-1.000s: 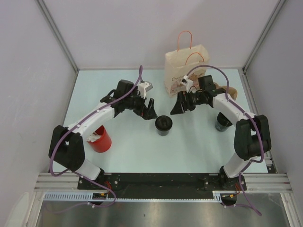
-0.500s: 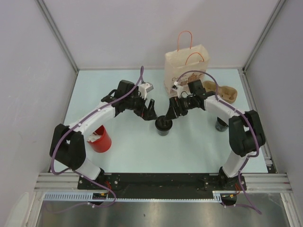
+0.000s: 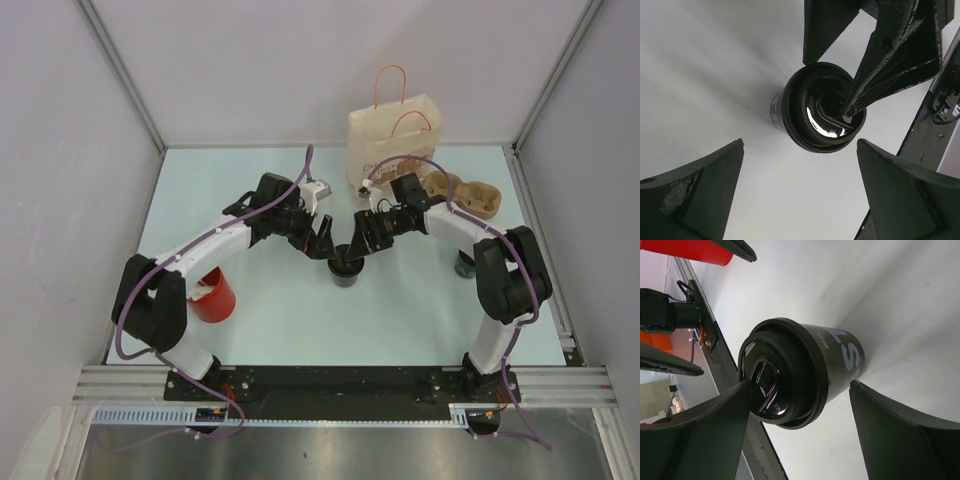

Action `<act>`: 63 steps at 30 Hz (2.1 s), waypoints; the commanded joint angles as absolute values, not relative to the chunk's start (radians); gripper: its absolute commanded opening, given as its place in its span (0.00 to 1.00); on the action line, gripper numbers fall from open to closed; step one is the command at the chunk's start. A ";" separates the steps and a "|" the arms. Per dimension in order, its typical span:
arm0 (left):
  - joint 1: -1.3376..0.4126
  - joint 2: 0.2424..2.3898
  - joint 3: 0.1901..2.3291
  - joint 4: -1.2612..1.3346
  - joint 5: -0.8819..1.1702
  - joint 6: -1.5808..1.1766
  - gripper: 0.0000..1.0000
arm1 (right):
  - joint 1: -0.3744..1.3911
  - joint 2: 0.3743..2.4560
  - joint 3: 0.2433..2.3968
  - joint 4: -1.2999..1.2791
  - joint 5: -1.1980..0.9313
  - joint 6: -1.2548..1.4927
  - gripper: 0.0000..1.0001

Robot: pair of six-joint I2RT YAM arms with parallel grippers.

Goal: Pack the takeout coffee

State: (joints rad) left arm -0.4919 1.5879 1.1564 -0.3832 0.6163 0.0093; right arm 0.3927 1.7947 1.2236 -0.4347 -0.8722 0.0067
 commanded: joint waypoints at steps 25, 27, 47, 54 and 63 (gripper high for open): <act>-0.545 1.681 1.215 -0.397 0.561 0.035 0.98 | 0.429 1.861 1.224 -0.410 -0.845 0.009 0.53; -0.546 1.680 1.219 -0.396 0.571 0.034 0.98 | 0.430 1.864 1.223 -0.411 -0.841 0.009 0.52; -0.448 1.641 1.144 -0.391 0.796 0.077 0.79 | 0.425 1.868 1.224 -0.410 -0.821 0.012 0.52; -0.439 1.678 1.140 -0.402 0.798 0.100 0.73 | 0.425 1.870 1.224 -0.410 -0.816 0.012 0.50; -0.420 1.701 1.131 -0.405 0.822 0.104 0.61 | 0.428 1.865 1.224 -0.411 -0.816 0.012 0.50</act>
